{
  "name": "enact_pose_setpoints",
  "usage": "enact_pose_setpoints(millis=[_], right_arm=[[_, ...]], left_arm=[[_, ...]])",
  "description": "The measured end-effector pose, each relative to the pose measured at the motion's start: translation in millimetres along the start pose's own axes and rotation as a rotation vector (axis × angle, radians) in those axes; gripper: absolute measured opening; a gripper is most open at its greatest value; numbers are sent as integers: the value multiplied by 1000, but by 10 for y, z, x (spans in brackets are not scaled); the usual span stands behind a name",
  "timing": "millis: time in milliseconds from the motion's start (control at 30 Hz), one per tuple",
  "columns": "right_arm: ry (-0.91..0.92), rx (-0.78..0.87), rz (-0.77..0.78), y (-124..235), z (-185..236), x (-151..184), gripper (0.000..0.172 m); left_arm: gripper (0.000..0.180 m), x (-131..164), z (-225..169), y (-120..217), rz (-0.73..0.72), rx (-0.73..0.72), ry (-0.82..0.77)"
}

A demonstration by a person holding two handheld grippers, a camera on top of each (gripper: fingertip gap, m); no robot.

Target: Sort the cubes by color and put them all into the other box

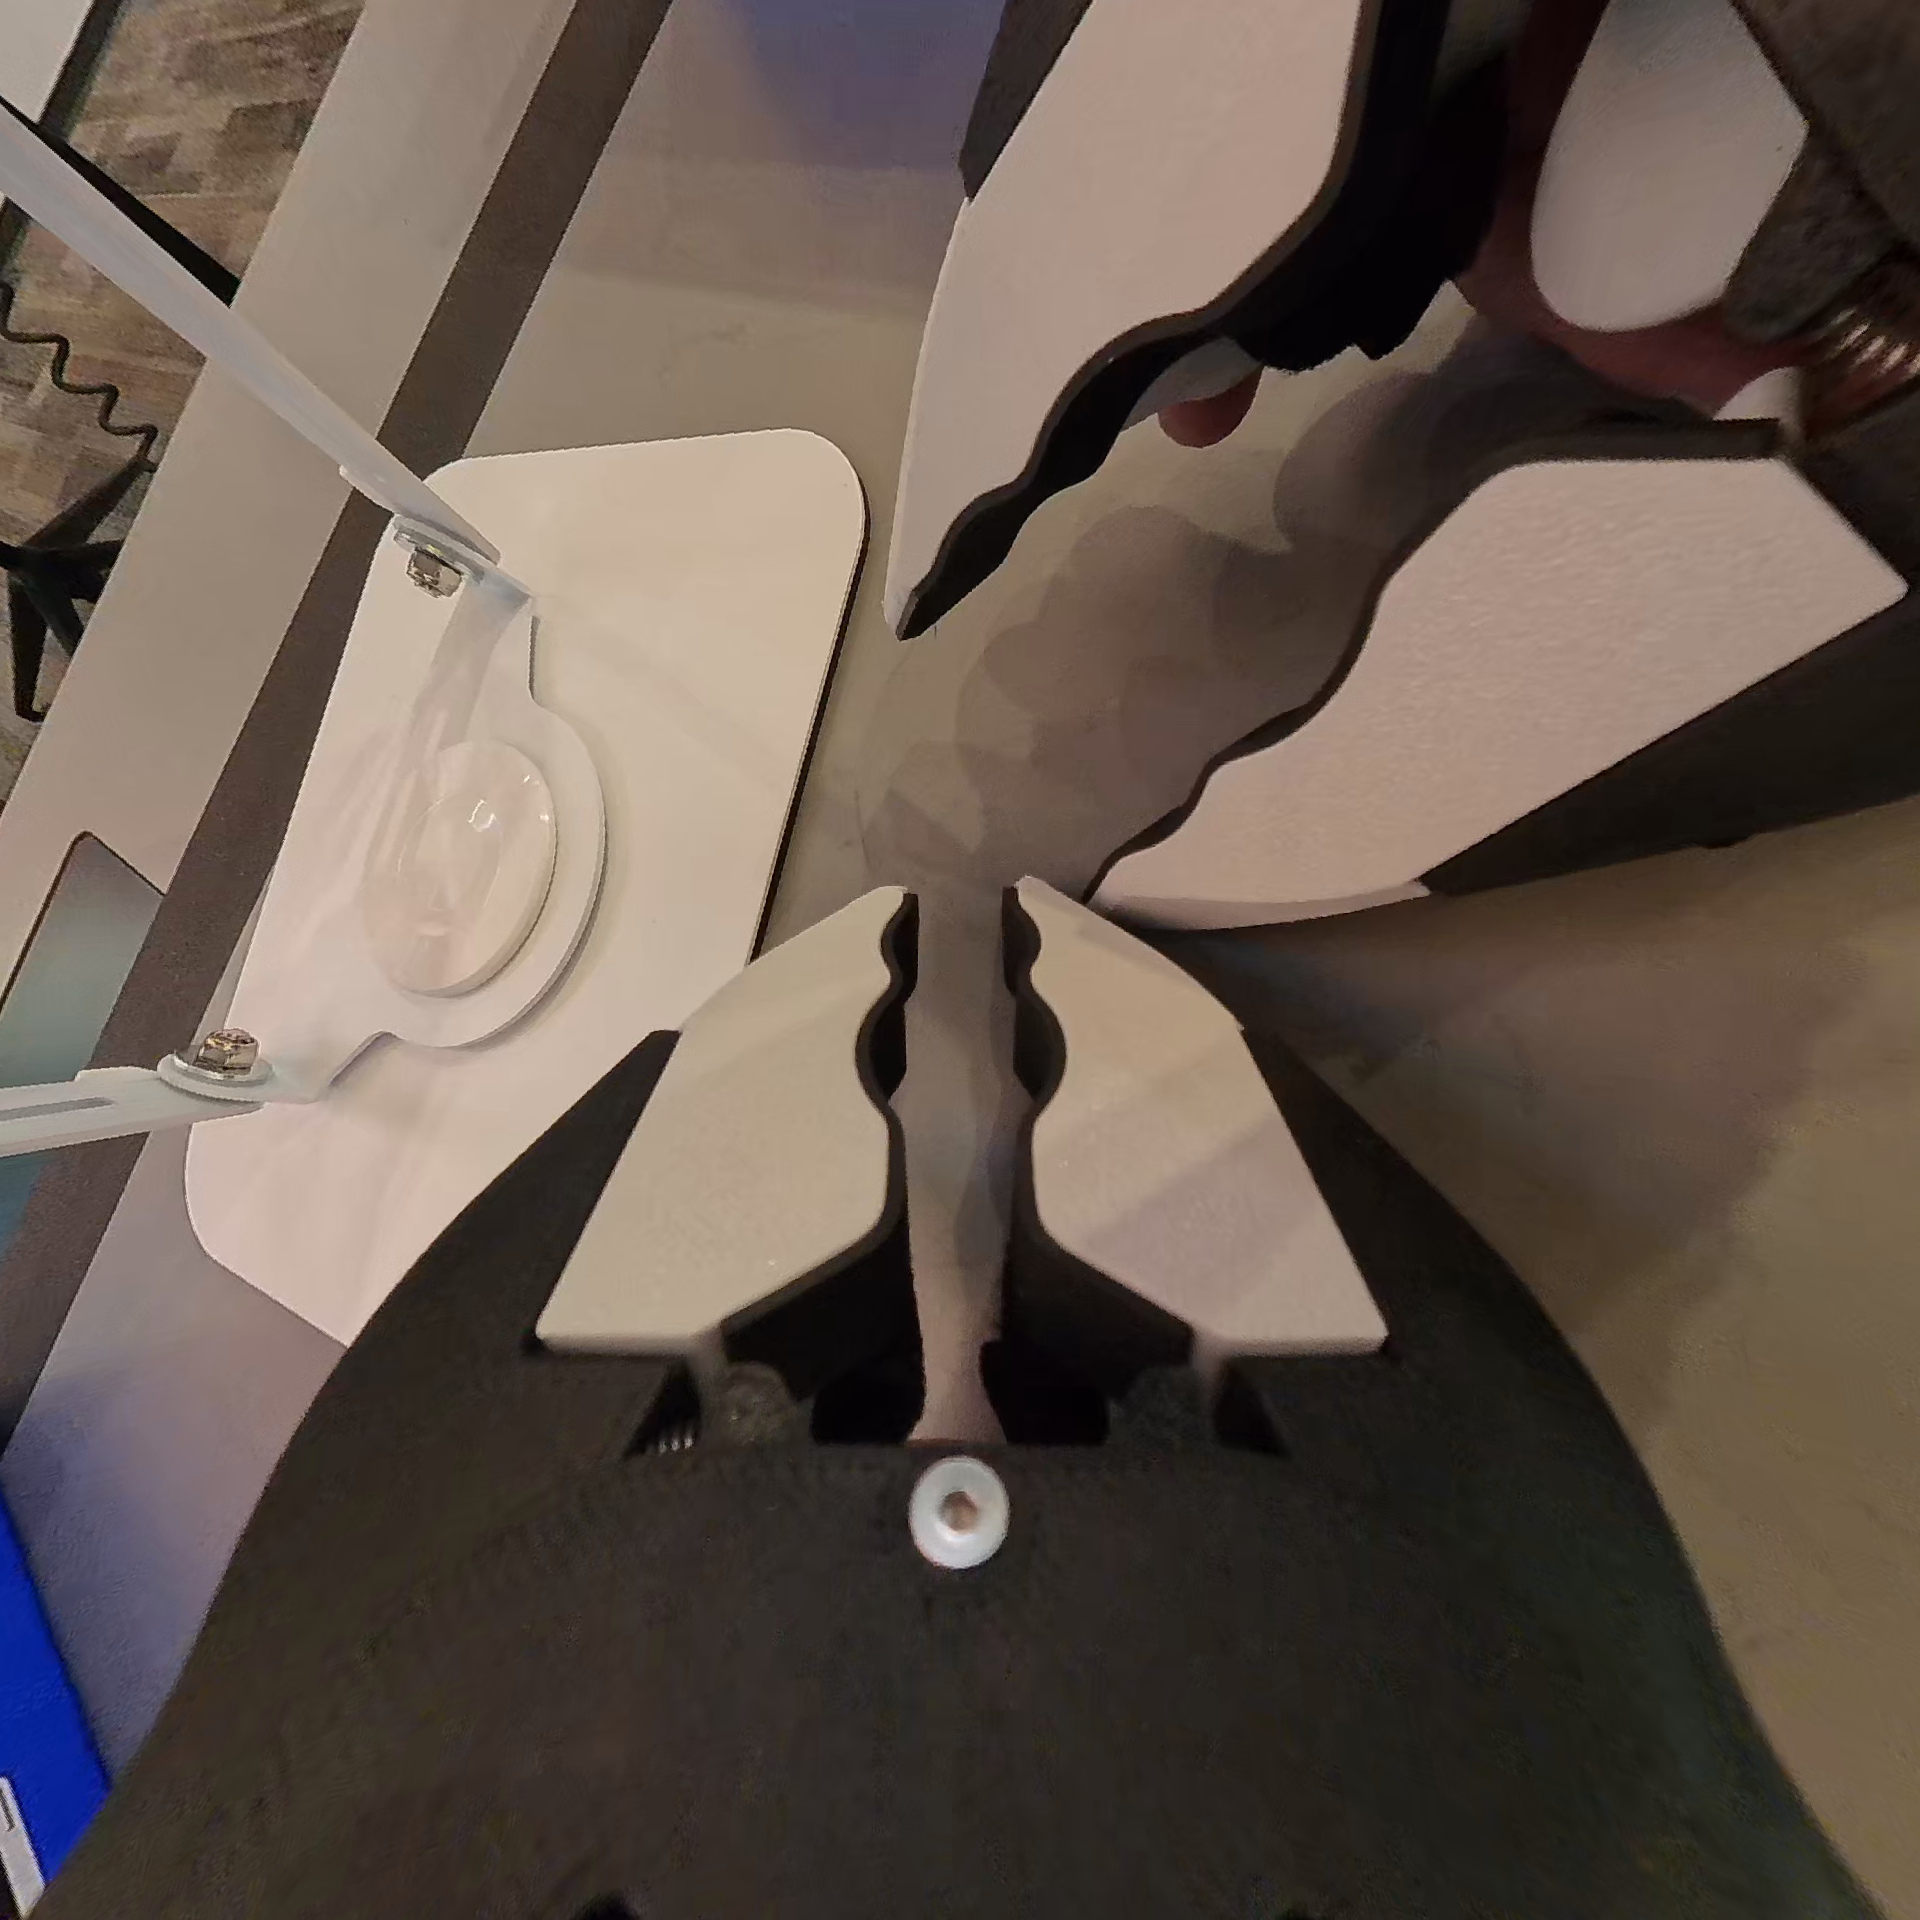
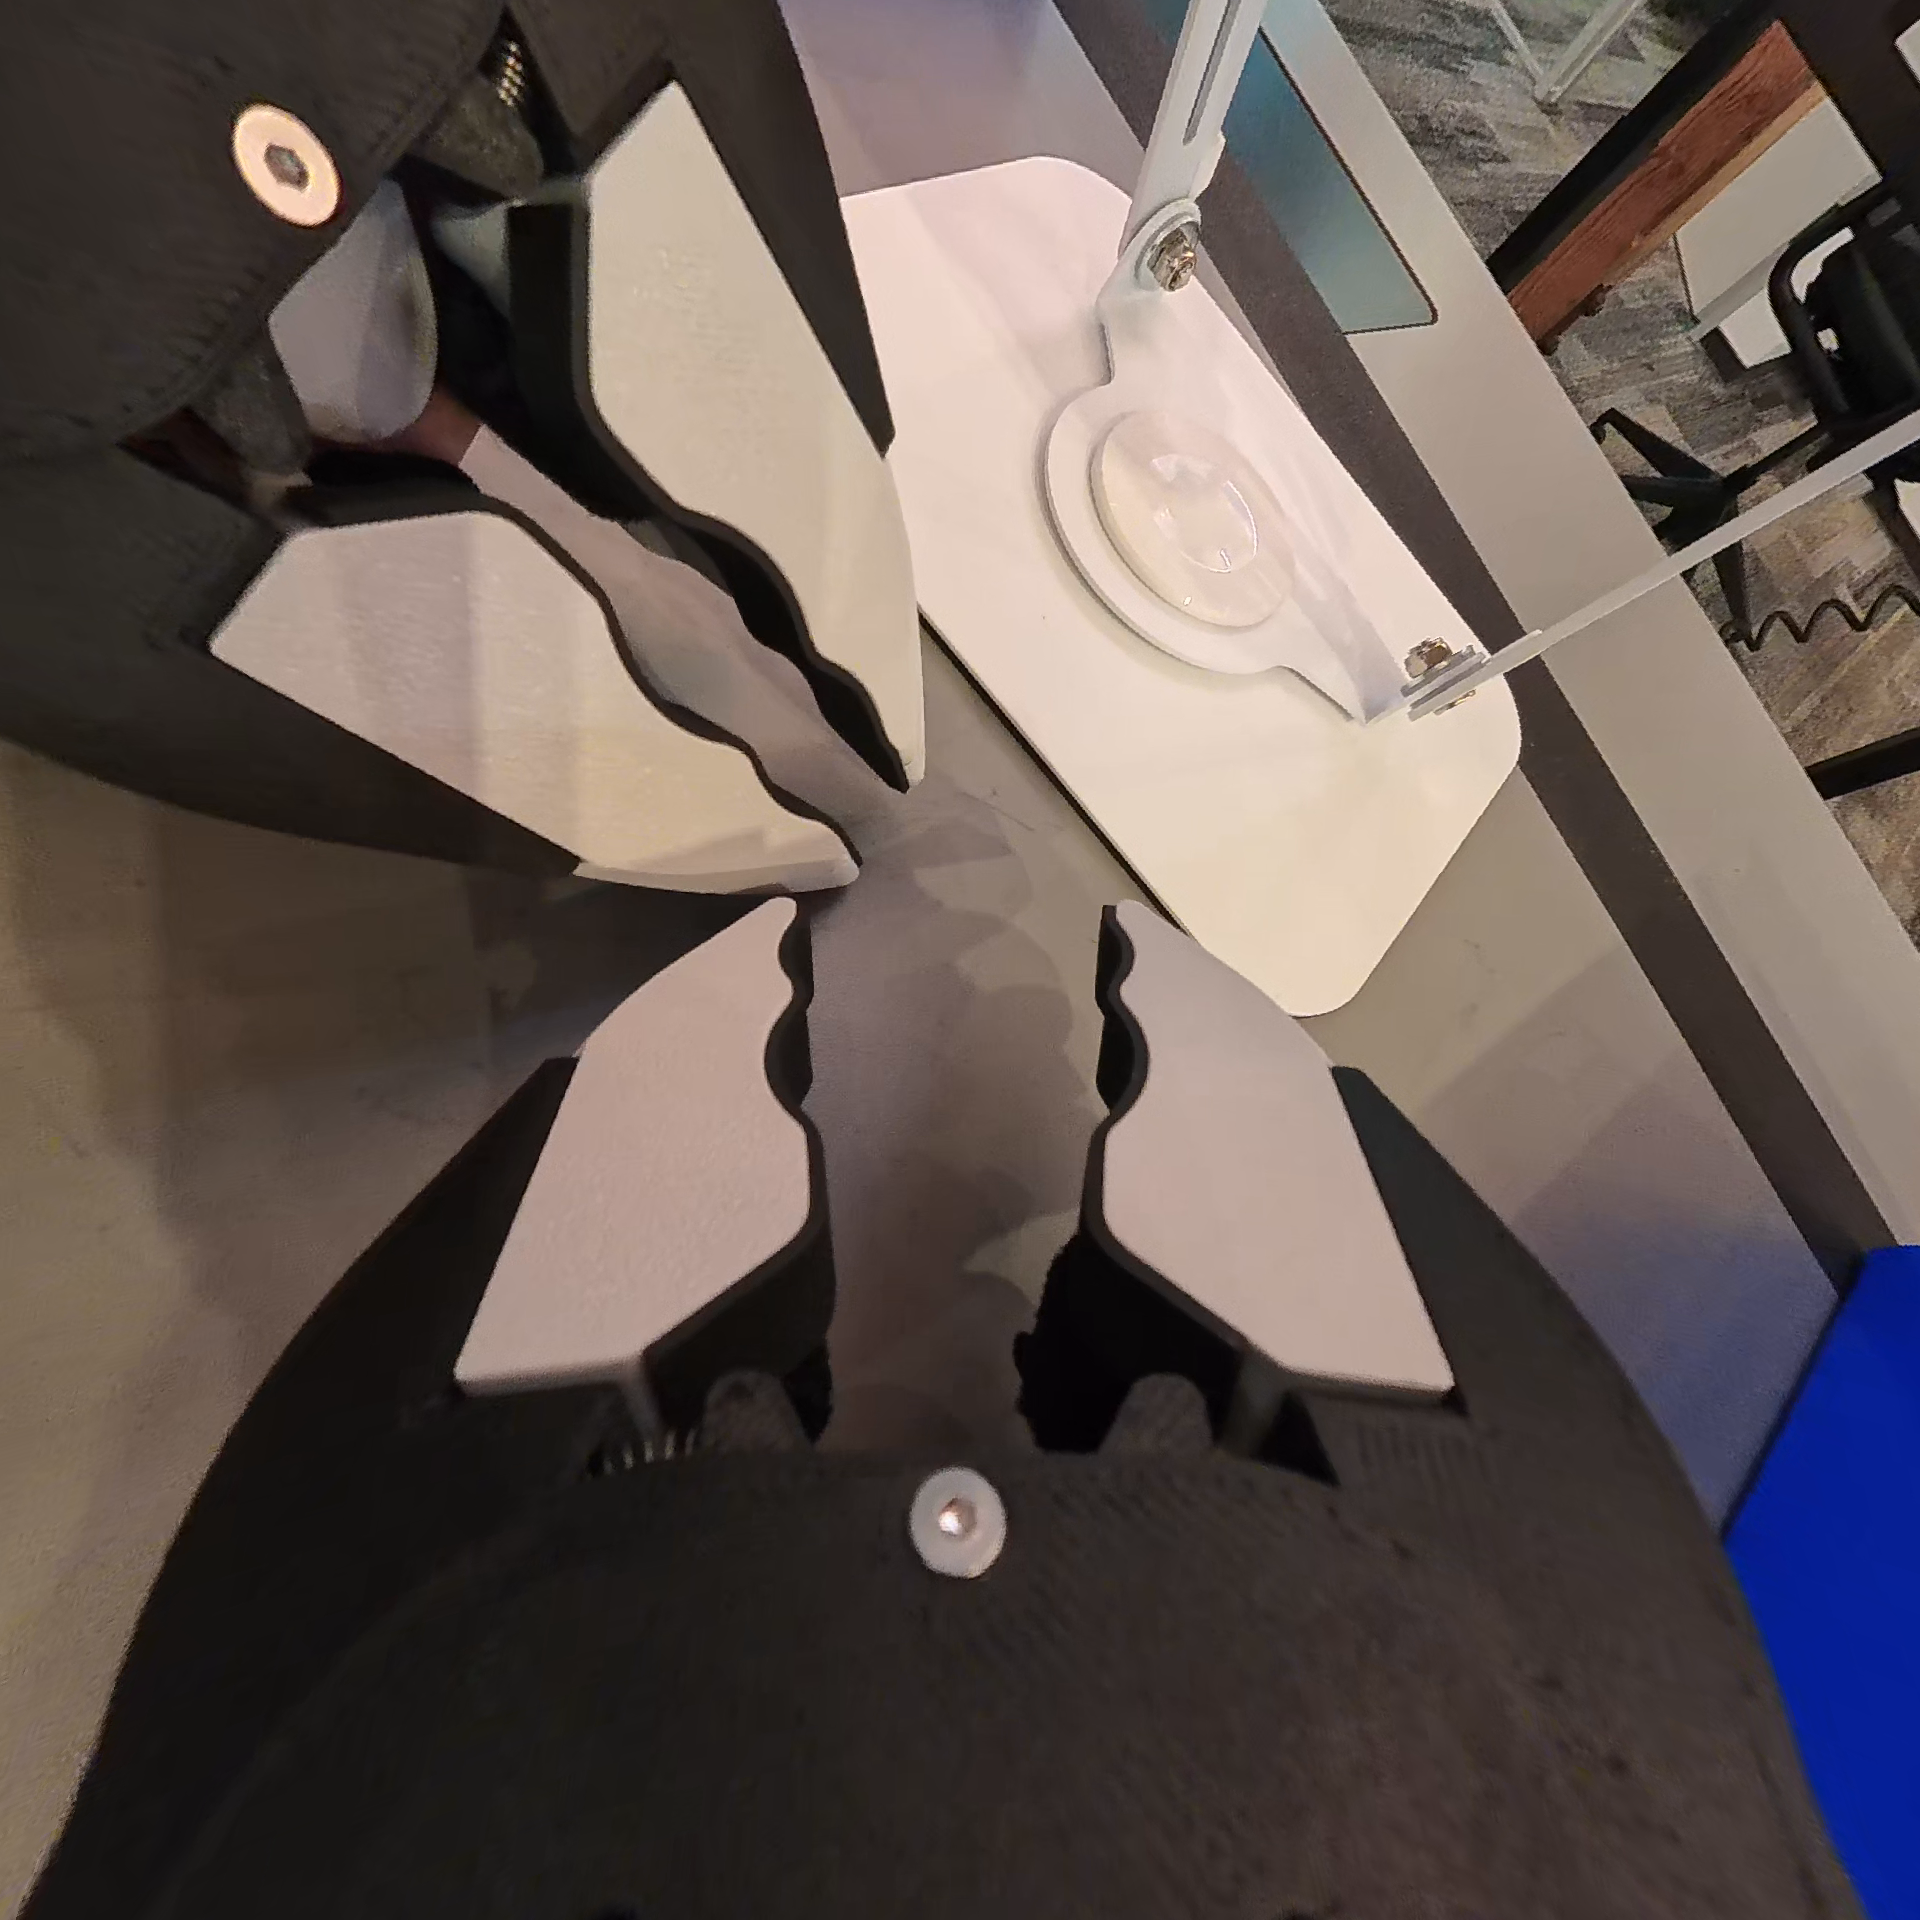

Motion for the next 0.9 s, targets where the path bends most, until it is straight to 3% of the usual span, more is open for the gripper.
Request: enact_pose_setpoints(millis=[200,267,367,533,733,900], right_arm=[[8,7,-2,3,8,0,52],[23,28,-10,10,8,1,56],[46,79,-17,27,-22,9,58],[15,148,-65,244,-241,-53,58],[-71,283,-138,1032,-682,-157,57],[-82,419,-113,1712,-917,206,57]], left_arm=[[18,0,5,1,0,-2,6],[28,-5,28,3,1,-18,32],[58,-10,118,44,-27,-33,112],[60,-90,369,421,-167,-127,174],[56,-249,664,1216,-294,-313,142],[59,-50,876,1652,-253,-366,132]])
Point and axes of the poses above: each gripper's, where its closed fingertips meet, y back along the fingers, x out of its underside, z = x × y across the jaws, the point moved 8 cm from there along y, back along the fingers, and after that the axes turned 10 degrees about z, right-handed, at the moved point
